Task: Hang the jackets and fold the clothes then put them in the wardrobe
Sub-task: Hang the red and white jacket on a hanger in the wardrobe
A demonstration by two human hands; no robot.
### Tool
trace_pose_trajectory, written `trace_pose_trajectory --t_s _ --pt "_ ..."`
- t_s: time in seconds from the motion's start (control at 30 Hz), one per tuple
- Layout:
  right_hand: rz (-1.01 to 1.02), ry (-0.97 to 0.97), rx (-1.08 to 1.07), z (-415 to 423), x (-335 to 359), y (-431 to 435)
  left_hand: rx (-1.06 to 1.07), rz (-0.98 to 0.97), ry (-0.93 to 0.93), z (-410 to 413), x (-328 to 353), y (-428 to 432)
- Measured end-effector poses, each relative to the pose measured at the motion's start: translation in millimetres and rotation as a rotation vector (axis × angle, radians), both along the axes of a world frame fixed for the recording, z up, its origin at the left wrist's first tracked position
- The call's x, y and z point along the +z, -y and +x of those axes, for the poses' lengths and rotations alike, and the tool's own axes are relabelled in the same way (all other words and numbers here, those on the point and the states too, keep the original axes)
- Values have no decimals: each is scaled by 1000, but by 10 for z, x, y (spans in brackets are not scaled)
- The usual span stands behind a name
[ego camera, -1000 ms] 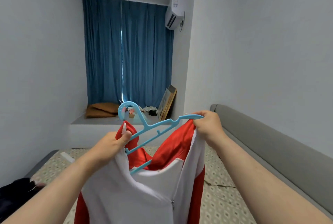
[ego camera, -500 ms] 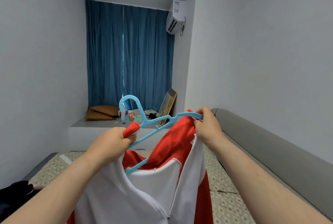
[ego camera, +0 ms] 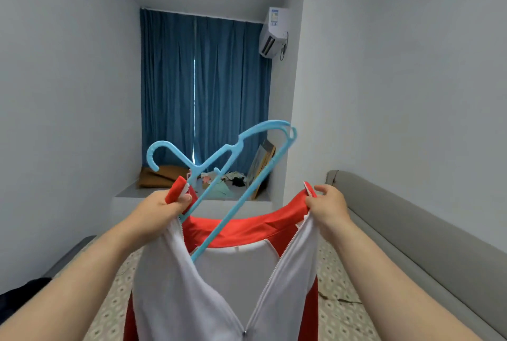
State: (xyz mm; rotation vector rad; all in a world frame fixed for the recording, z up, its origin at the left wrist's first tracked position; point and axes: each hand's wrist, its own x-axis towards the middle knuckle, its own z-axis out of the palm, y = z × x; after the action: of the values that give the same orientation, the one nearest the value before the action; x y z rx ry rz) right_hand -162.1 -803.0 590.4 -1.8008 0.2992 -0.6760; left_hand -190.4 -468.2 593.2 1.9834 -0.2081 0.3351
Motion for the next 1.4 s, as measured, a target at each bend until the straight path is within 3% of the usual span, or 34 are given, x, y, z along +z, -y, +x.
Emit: trace_pose_trajectory --t_s 0.13,0.43,0.5,0.67,0.8,0.9,1.1,1.13,1.2,1.27,1.33,1.4 --pt "336 94 218 51 49 107 -57 366 -37 44 -26 -118" --pt "222 179 397 -147 338 -106 -13 871 -99 57 -6 -191" --pt "113 220 434 -222 388 -238 -11 854 -68 58 -9 -130" --pt "-212 349 341 -376 333 -614 -19 583 25 68 30 58" --pt "-21 444 475 -524 130 -942 -52 439 57 101 57 179" --pt "92 437 544 -557 -72 -1104 -12 474 67 114 72 251" --pt "-141 335 668 -536 -105 -897 56 500 122 131 18 168" --pt "-249 388 553 -484 -76 -791 55 503 137 136 13 141" --pt "-716 425 284 -363 24 -571 44 519 185 125 23 115" --pt "-990 235 305 -288 143 -441 38 555 253 112 49 127" --pt "-1037 38 381 -245 229 -419 63 620 323 118 57 153" --pt "-1051 5 382 -181 254 -405 72 592 396 128 62 182"
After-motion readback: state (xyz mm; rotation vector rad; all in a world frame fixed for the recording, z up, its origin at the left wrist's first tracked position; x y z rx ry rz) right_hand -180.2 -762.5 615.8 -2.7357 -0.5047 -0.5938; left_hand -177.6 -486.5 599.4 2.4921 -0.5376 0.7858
